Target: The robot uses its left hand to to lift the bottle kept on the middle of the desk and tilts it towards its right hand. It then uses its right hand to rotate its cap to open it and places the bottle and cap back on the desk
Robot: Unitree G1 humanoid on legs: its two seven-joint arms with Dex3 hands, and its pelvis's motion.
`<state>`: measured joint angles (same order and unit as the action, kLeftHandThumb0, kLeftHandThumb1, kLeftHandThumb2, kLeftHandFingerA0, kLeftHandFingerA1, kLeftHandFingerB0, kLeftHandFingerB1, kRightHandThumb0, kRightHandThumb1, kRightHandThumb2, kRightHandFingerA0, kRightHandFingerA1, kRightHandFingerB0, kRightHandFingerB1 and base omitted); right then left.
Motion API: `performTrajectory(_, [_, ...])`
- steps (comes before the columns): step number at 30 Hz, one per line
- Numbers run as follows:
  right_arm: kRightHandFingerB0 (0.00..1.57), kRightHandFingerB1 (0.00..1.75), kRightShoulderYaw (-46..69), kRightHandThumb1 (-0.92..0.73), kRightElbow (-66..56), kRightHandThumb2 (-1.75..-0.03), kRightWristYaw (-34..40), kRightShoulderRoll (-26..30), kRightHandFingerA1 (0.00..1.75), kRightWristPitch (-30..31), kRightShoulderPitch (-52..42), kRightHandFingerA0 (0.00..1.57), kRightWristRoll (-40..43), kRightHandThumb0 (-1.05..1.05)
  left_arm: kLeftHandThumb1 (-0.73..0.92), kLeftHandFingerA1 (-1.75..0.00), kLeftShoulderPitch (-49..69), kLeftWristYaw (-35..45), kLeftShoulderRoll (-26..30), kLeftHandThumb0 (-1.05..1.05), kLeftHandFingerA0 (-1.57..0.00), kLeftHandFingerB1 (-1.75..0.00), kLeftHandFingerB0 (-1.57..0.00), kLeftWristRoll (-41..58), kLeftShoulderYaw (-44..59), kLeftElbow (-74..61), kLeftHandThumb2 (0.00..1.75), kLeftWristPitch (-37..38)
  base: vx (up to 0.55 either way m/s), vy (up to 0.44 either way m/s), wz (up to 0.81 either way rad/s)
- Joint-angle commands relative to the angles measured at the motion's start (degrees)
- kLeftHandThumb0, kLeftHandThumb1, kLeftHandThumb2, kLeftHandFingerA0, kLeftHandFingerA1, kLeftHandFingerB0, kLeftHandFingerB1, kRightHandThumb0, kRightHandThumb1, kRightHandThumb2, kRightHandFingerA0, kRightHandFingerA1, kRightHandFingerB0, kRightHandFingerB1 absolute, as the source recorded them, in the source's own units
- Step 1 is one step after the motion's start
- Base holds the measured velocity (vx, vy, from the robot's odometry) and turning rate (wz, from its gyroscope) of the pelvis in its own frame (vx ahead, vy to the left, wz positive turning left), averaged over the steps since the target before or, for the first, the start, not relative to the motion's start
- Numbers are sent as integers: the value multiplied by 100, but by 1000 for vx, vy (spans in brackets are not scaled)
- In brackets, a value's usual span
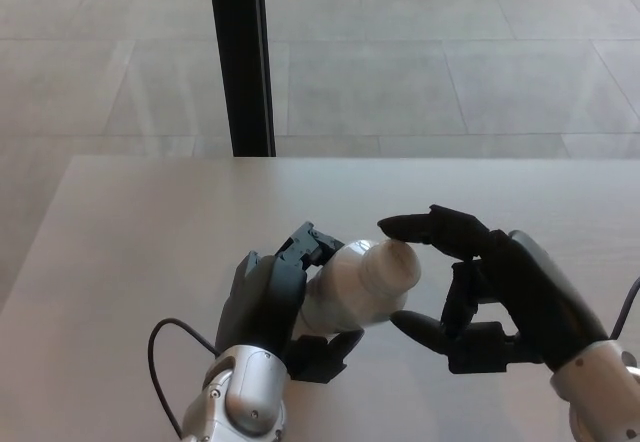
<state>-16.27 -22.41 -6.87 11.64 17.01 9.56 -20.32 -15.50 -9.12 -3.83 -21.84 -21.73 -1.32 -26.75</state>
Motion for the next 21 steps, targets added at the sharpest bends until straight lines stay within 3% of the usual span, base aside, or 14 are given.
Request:
performTrajectory(1, [51,45,37,-61,9,-60,-64,38,137,-30,17,102,-83,-52,74,-168,73,17,38,24,-100,-136,-82,-106,31,13,113,-6,0,0,0])
performTrajectory(21, [60,54,16,-62,210,-62,221,-146,149,-309,-134,105,-220,-39,73,-166,50,-117,-69,21,-98,-136,-82,-224,-4,160,106,132,0,0,0])
